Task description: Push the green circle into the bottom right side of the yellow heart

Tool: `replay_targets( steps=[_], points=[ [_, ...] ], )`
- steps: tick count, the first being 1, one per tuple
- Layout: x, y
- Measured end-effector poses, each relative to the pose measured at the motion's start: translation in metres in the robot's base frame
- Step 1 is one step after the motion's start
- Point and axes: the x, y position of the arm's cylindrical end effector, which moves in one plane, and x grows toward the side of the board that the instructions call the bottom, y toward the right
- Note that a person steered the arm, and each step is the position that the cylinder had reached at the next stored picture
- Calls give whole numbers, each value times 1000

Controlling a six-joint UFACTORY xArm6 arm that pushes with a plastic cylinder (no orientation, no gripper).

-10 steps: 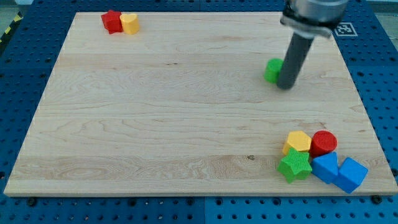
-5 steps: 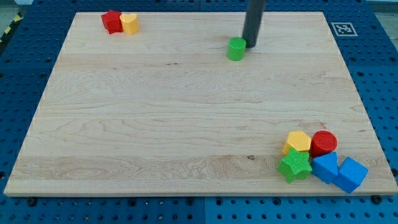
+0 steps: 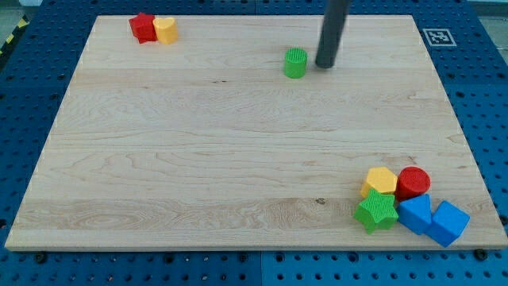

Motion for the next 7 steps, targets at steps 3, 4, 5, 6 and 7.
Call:
replay_targets(
  steps=[3, 4, 5, 6, 7],
  points=[
    [-6, -102],
    [28, -72],
    [59, -85],
    [47, -151],
    [1, -215]
  ],
)
